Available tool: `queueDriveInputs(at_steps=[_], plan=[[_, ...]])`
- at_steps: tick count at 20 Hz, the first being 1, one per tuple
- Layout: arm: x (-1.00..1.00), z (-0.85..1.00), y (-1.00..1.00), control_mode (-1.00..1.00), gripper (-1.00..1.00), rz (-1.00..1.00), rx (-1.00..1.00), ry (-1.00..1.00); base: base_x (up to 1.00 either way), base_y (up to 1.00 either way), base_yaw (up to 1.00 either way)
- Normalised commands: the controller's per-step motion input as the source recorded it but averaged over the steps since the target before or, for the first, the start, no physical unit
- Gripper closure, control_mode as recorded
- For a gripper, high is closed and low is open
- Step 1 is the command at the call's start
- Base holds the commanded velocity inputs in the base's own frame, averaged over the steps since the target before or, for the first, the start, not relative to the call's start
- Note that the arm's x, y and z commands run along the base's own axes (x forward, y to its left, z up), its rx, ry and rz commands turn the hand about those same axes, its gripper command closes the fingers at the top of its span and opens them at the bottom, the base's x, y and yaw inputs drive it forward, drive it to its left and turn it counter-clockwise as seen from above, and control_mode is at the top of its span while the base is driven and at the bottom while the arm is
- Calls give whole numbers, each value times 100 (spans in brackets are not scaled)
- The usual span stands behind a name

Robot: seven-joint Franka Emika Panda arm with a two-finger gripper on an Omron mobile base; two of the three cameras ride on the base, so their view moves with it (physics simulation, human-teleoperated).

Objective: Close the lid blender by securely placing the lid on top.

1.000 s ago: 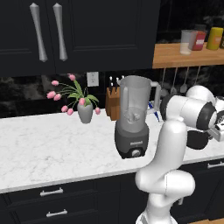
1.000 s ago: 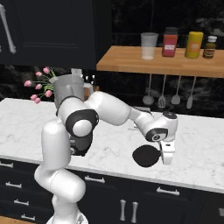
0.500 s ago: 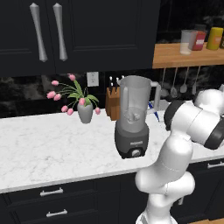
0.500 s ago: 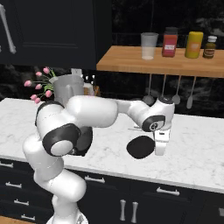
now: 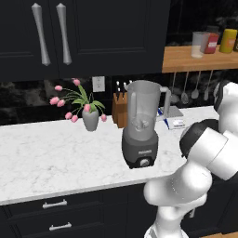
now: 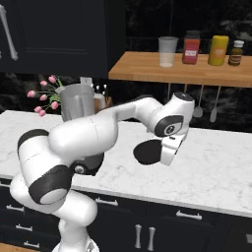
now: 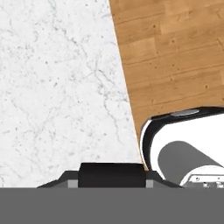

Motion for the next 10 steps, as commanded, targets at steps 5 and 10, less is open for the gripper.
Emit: queueDriveInputs(at_steps=[5,10], plan=[[-26,88,45,-100,100,-15,9,-3,0,0,0],[-19,76,49,-100,100,-10,9,-4,0,0,0]])
